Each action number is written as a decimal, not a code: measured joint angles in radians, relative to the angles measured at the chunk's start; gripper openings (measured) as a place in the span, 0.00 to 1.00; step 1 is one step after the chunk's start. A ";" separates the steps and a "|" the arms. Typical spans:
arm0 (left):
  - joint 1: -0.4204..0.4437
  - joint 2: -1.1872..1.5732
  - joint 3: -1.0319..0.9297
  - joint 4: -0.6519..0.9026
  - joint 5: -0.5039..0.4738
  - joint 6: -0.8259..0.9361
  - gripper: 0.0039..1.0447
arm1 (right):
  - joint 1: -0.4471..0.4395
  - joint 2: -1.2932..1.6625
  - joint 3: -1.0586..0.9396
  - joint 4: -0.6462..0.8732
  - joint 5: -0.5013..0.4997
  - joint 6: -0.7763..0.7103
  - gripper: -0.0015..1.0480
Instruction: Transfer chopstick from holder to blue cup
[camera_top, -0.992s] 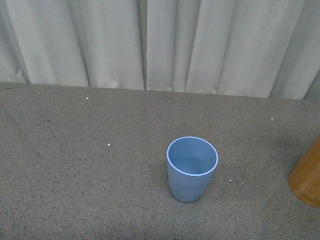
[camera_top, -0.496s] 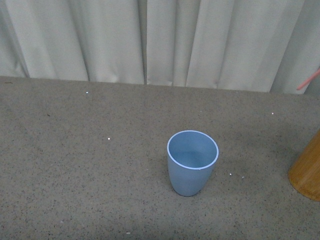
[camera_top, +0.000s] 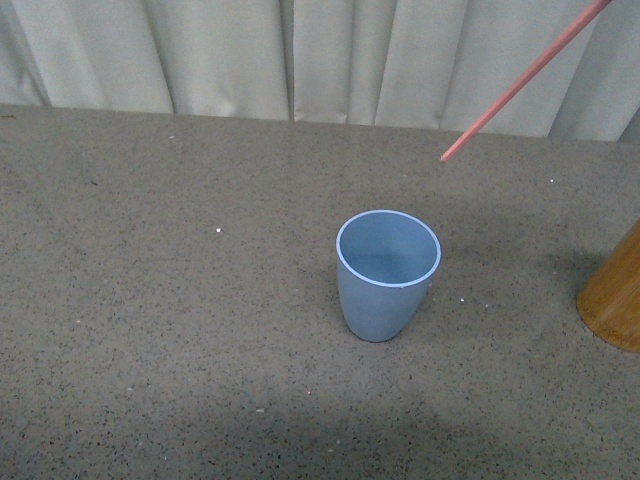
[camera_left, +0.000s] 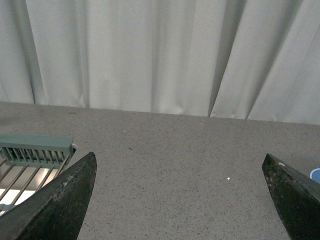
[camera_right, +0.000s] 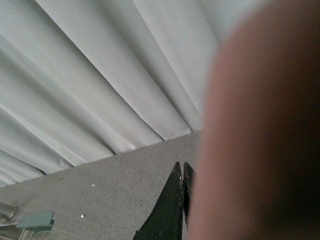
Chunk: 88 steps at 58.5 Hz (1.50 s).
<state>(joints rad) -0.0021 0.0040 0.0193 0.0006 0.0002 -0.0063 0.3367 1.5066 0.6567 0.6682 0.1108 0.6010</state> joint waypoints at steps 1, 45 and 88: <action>0.000 0.000 0.000 0.000 0.000 0.000 0.94 | 0.002 0.003 0.000 0.002 0.000 0.003 0.01; 0.000 0.000 0.000 0.000 0.000 0.000 0.94 | 0.054 0.130 0.010 0.056 0.010 0.038 0.01; 0.000 0.000 0.000 0.000 0.000 0.000 0.94 | 0.055 0.151 -0.010 0.092 0.003 0.066 0.01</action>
<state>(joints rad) -0.0021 0.0040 0.0193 0.0006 0.0002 -0.0067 0.3912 1.6573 0.6472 0.7601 0.1139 0.6670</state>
